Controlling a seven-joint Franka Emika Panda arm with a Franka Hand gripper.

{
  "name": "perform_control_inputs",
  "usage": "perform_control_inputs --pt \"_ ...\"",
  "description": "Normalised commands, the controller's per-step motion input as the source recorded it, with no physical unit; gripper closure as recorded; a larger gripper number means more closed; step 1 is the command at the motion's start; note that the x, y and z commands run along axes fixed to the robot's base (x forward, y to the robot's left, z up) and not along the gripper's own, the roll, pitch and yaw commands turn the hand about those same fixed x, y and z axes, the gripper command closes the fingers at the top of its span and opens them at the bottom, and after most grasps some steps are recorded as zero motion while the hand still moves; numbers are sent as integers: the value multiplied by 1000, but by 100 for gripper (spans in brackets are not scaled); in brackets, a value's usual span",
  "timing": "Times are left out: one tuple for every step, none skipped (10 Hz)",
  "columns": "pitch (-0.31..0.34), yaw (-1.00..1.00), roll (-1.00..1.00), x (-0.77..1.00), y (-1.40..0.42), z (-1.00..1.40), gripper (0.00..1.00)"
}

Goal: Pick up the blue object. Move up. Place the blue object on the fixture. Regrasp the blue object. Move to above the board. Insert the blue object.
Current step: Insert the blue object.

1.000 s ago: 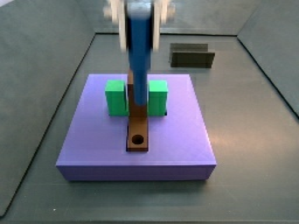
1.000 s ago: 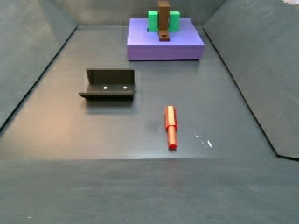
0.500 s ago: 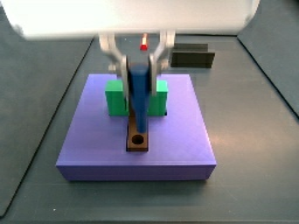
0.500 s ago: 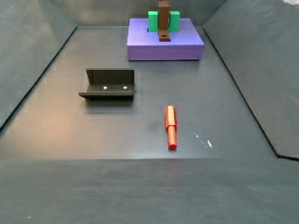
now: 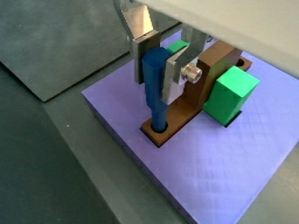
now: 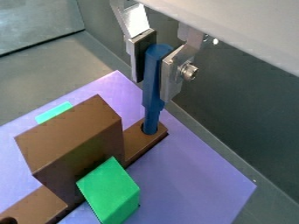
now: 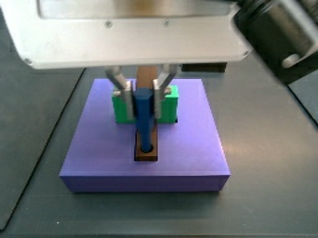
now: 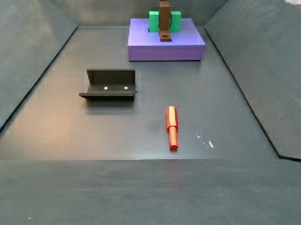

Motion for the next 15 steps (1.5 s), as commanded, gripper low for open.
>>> perform_control_inputs --pt "0 0 3 -20 -80 -171 100" --pt "0 0 0 26 -86 -211 100" --pt "17 43 31 383 -3 -360 100" --pt "23 117 99 483 0 -426 100" --pt "10 103 139 371 0 -431 100" --pt "0 100 170 243 0 -423 100" --pt "0 63 234 -66 0 -437 100" --pt "-13 46 217 -131 -9 -486 100" --pt "-26 0 197 -57 0 -526 100" --pt "-1 0 133 0 0 -457 100" --pt "0 0 64 -143 0 -334 100" --pt "0 -63 0 -340 0 -274 100" --pt "0 -66 0 -303 0 -303 100" --pt "-16 -57 0 -191 0 -309 100" --pt "0 0 0 0 0 -366 100"
